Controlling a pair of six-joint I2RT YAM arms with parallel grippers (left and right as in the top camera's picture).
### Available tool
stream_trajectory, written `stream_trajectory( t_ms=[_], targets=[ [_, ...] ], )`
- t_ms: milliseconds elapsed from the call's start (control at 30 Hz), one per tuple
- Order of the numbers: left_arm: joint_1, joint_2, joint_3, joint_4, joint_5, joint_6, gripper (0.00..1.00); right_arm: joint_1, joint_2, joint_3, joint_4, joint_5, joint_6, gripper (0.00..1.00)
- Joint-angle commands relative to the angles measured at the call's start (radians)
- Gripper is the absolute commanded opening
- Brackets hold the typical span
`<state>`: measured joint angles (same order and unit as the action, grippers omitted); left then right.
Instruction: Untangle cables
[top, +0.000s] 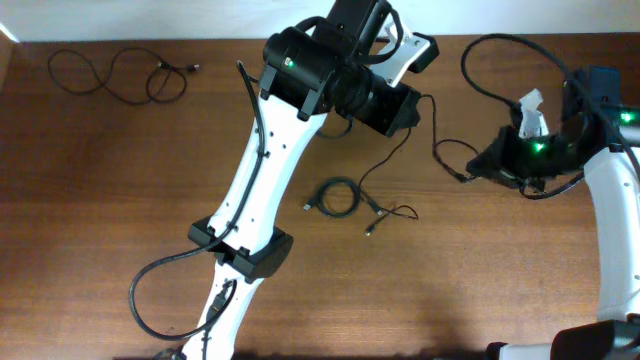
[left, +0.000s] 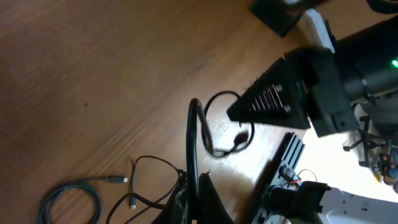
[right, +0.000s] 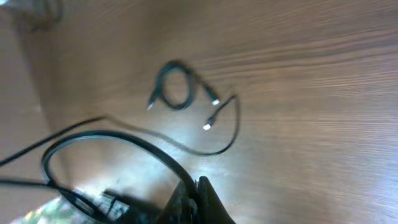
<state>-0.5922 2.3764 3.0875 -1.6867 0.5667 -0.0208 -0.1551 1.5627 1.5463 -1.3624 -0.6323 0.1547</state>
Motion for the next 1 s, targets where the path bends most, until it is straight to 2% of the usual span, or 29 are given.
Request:
stream_trajectory(
  t_ms=[0, 100, 167, 467, 667, 833, 967],
  targets=[
    [0.006, -0.034, 0.008, 0.000, -0.014, -0.013, 0.00, 0.005, 0.004, -0.010, -0.024, -0.204, -0.117, 0.04],
    [0.003, -0.034, 0.008, -0.001, -0.015, -0.009, 0.00, 0.005, 0.004, -0.010, -0.048, -0.284, -0.179, 0.04],
    [0.003, -0.034, 0.008, -0.001, -0.024, -0.010, 0.00, 0.005, 0.004, -0.010, -0.048, -0.271, -0.182, 0.04],
    [0.004, -0.034, 0.008, 0.005, -0.039, -0.010, 0.00, 0.005, 0.004, -0.010, -0.045, 0.040, -0.157, 0.04],
    [0.008, -0.034, 0.008, 0.005, -0.294, -0.107, 0.00, 0.005, 0.005, -0.010, -0.040, 0.207, 0.008, 0.04],
    [0.001, -0.034, 0.008, 0.011, -0.291, -0.154, 0.00, 0.031, 0.004, -0.010, -0.037, 0.129, 0.018, 0.04],
    [0.011, -0.034, 0.008, 0.045, -0.298, -0.199, 0.00, 0.105, 0.005, -0.010, -0.036, 0.157, 0.014, 0.04]
  ],
)
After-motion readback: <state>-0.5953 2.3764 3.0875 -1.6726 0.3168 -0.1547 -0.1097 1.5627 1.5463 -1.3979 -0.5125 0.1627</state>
